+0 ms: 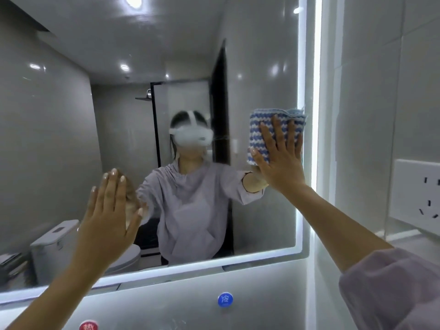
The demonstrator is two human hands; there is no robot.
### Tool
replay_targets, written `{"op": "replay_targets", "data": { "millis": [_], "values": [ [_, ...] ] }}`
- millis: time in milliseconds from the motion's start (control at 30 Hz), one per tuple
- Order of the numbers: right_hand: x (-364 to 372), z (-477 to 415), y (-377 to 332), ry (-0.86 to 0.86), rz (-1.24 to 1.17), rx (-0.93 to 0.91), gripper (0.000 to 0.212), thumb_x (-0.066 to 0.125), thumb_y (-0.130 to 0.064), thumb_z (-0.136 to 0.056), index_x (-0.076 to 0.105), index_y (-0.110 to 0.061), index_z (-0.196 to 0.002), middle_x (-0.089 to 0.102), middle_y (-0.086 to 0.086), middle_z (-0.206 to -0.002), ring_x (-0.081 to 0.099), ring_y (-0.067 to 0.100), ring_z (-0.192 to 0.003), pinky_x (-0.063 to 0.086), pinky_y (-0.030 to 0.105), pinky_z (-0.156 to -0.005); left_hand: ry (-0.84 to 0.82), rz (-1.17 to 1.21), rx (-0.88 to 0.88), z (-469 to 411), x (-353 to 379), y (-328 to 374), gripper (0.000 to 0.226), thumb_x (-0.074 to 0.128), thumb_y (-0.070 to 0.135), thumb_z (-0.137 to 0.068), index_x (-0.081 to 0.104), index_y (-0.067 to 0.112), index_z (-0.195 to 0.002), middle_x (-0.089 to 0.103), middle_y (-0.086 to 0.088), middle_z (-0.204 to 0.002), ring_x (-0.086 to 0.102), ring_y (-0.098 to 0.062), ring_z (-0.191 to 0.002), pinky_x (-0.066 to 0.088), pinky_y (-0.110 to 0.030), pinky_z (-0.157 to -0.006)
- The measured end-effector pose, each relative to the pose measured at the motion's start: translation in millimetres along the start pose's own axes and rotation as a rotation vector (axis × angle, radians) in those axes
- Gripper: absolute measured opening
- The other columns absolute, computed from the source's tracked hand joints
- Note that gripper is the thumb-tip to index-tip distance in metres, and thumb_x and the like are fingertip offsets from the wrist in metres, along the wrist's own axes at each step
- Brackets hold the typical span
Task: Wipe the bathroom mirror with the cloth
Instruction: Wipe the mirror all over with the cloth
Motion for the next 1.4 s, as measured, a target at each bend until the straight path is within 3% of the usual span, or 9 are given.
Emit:
{"op": "replay_targets", "data": {
  "millis": [133, 233, 367, 533, 733, 867, 933, 1133, 1400],
  "values": [
    [10, 43, 9, -0.092, 0.008, 0.042, 0.078, 0.007, -0.066, -0.094, 0.010, -0.016, -0.154, 0.005, 0.016, -0.160, -0.002, 0.039, -0.146, 0.000, 0.053, -0.119, -0.033, 0.030, 0.008, 17, 3, 5, 0.075, 0.028, 0.044, -0.092, 0.030, -0.011, -0.144, 0.023, -0.027, -0.154, 0.023, -0.041, -0.143, 0.024, -0.057, -0.114],
    [14, 66, 14, -0.105, 0.019, 0.089, 0.070, 0.010, -0.062, -0.097, -0.002, -0.021, -0.153, 0.008, 0.016, -0.159, -0.003, 0.036, -0.146, -0.006, 0.046, -0.119, -0.041, 0.054, 0.014, 27, 4, 16, 0.074, 0.028, 0.044, -0.094, 0.032, -0.010, -0.143, 0.027, -0.028, -0.152, 0.027, -0.042, -0.142, 0.028, -0.058, -0.113],
    [21, 81, 17, -0.199, -0.074, 0.152, 0.067, 0.016, -0.062, -0.096, -0.005, -0.031, -0.152, -0.005, 0.007, -0.162, -0.013, 0.027, -0.148, -0.008, 0.050, -0.118, -0.075, 0.133, 0.000, 34, 9, 35, 0.079, 0.013, 0.051, -0.099, 0.033, -0.012, -0.141, 0.028, -0.032, -0.150, 0.027, -0.046, -0.140, 0.032, -0.057, -0.110],
    [28, 91, -8, -0.034, -0.100, 0.231, 0.064, 0.010, -0.058, -0.098, -0.034, -0.039, -0.141, -0.034, -0.013, -0.153, -0.031, 0.014, -0.141, -0.012, 0.043, -0.117, -0.103, 0.188, -0.021, 33, 18, 36, 0.070, 0.026, 0.039, -0.095, 0.028, -0.014, -0.142, 0.023, -0.034, -0.151, 0.022, -0.049, -0.141, 0.037, -0.063, -0.104],
    [46, 122, -51, -0.064, -0.071, 0.095, 0.069, 0.021, -0.050, -0.099, 0.003, -0.011, -0.153, -0.011, 0.013, -0.161, -0.010, 0.038, -0.147, -0.010, 0.050, -0.118, -0.094, 0.215, -0.017, 34, 22, 33, 0.069, 0.031, 0.035, -0.093, 0.027, -0.012, -0.143, 0.020, -0.032, -0.152, 0.019, -0.047, -0.142, 0.037, -0.064, -0.104],
    [48, 132, -91, -0.031, -0.118, 0.058, 0.068, 0.021, -0.047, -0.100, -0.009, -0.018, -0.153, -0.021, 0.008, -0.159, -0.017, 0.033, -0.146, -0.007, 0.051, -0.118, -0.093, 0.214, -0.021, 34, 25, 32, 0.069, 0.031, 0.036, -0.093, 0.027, -0.011, -0.143, 0.019, -0.030, -0.153, 0.018, -0.045, -0.143, 0.036, -0.063, -0.106],
    [51, 139, -111, -0.037, -0.128, 0.007, 0.064, 0.018, -0.047, -0.101, -0.010, -0.021, -0.153, -0.013, 0.009, -0.161, -0.013, 0.034, -0.147, 0.000, 0.058, -0.117, -0.092, 0.212, -0.018, 34, 25, 31, 0.069, 0.030, 0.037, -0.093, 0.028, -0.011, -0.143, 0.019, -0.030, -0.153, 0.018, -0.045, -0.143, 0.036, -0.063, -0.106],
    [65, 167, -158, -0.118, -0.109, -0.153, 0.063, 0.035, -0.048, -0.097, 0.015, -0.025, -0.153, 0.012, 0.007, -0.160, 0.016, 0.038, -0.145, 0.005, 0.060, -0.114, -0.075, 0.202, 0.002, 34, 24, 31, 0.075, 0.012, 0.049, -0.100, 0.029, -0.011, -0.143, 0.020, -0.031, -0.152, 0.021, -0.047, -0.141, 0.036, -0.062, -0.106],
    [66, 172, -161, -0.163, -0.122, -0.171, 0.055, 0.031, -0.049, -0.099, 0.030, -0.028, -0.150, 0.020, 0.001, -0.158, 0.012, 0.032, -0.146, 0.008, 0.056, -0.114, -0.047, 0.159, 0.009, 36, 27, 28, 0.073, 0.029, 0.044, -0.094, 0.021, -0.007, -0.146, 0.012, -0.026, -0.155, 0.013, -0.042, -0.145, 0.029, -0.057, -0.112]
  ]
}}
Point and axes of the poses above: each hand's wrist, its own z-axis away from the middle knuckle, its own x-axis out of the palm, y = z × x, the point moved 4 cm from there along -z, towards the middle knuckle
